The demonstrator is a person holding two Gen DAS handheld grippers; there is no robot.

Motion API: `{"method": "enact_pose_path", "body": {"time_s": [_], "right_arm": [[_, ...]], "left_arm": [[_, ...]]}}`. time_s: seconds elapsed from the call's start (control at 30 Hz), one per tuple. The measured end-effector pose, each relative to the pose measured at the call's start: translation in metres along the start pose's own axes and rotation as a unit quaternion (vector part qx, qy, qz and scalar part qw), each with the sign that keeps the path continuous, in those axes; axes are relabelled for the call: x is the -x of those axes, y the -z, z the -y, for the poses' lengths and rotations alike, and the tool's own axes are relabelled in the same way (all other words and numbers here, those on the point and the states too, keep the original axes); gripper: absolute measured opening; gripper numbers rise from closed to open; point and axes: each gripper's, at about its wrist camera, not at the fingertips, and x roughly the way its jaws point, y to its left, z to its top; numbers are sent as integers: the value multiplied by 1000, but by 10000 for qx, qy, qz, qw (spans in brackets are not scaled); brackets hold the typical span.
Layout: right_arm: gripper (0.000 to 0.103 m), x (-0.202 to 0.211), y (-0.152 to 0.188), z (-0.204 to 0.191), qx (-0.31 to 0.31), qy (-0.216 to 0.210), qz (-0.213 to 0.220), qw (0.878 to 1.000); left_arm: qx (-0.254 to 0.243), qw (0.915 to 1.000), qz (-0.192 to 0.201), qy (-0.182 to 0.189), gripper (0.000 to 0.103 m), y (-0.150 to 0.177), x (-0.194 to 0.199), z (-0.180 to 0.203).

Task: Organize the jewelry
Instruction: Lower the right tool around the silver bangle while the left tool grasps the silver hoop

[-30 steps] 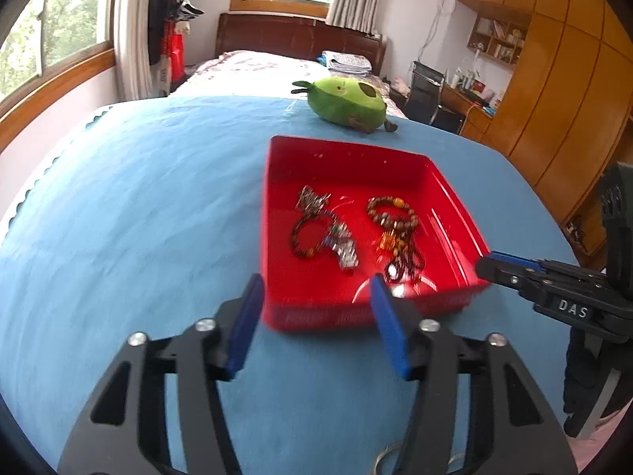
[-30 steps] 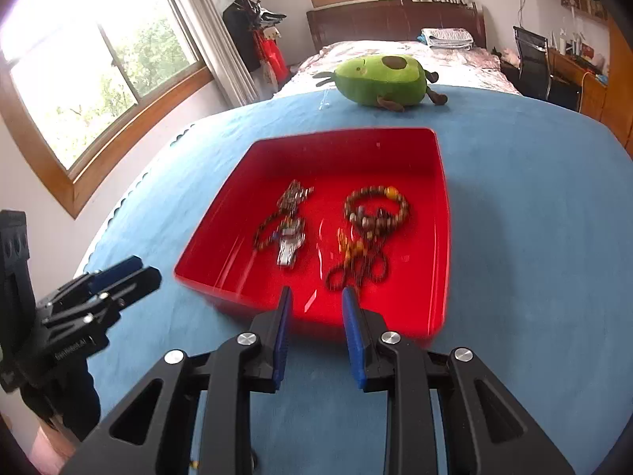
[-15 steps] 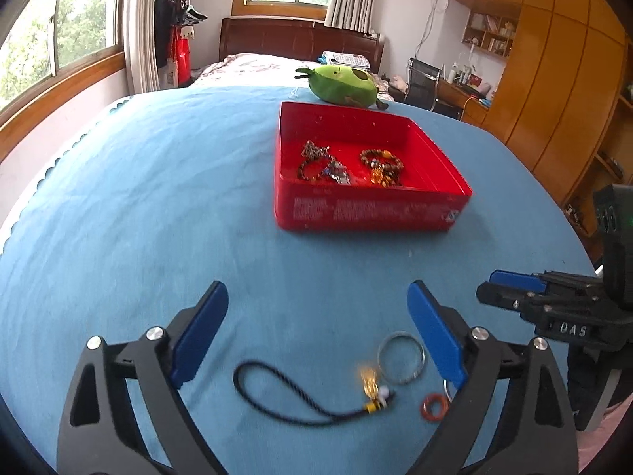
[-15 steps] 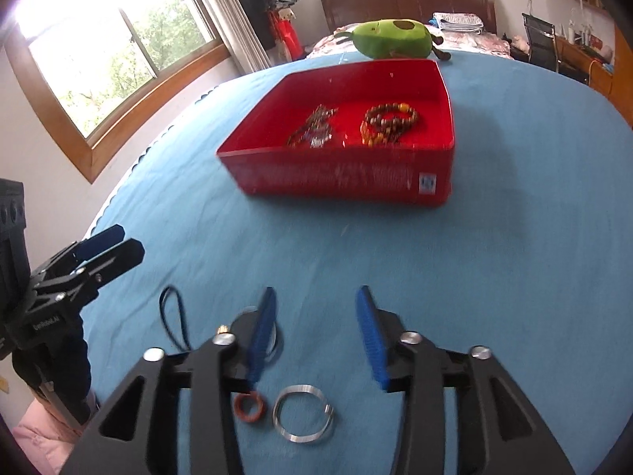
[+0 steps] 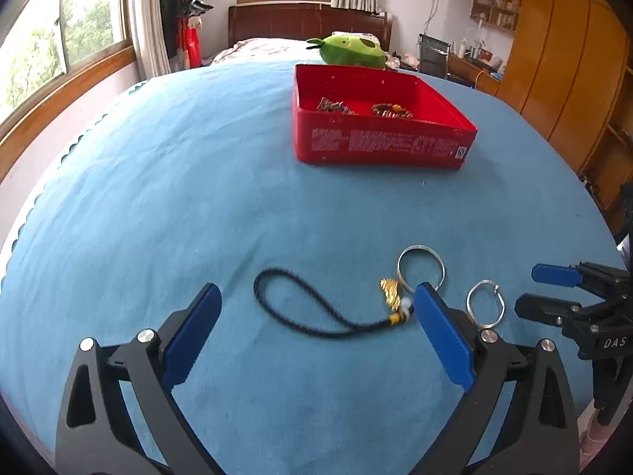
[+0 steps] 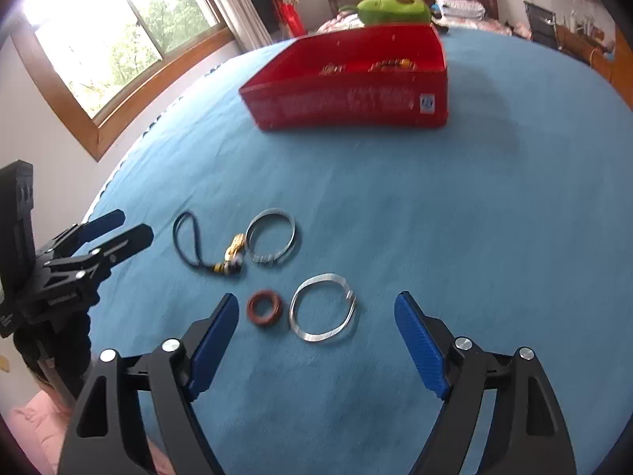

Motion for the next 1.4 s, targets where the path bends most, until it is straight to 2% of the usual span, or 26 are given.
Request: {"method": "enact_pose_path", "body": {"time_s": [0.27, 0.53, 0.73, 1.0, 1.17, 1.27, 1.4], "right_arm": [[81, -7, 18, -3, -22, 114, -92, 9999], [70, -17, 21, -3, -59, 148, -203, 9997], [64, -16, 13, 3, -174, 165, -181, 9995], [64, -27, -1, 3, -235, 171, -309, 9991], [64, -36, -6, -7, -96, 274, -426, 9987], [64, -43, -7, -17, 150, 478, -472, 9976], [54, -51, -12, -25, 355, 595, -465, 9965]], "left_arm": [[38, 10000, -61, -51, 97, 20, 5, -2], [167, 9997, -170, -44, 97, 27, 3, -7], [237, 9990, -336, 160, 97, 25, 0, -6], [211, 9993, -315, 80, 97, 22, -2, -3], [269, 9990, -359, 62, 97, 21, -5, -7], [296, 9988, -384, 83, 97, 20, -6, -9], [312, 9987, -378, 110, 97, 19, -7, -10]]}}
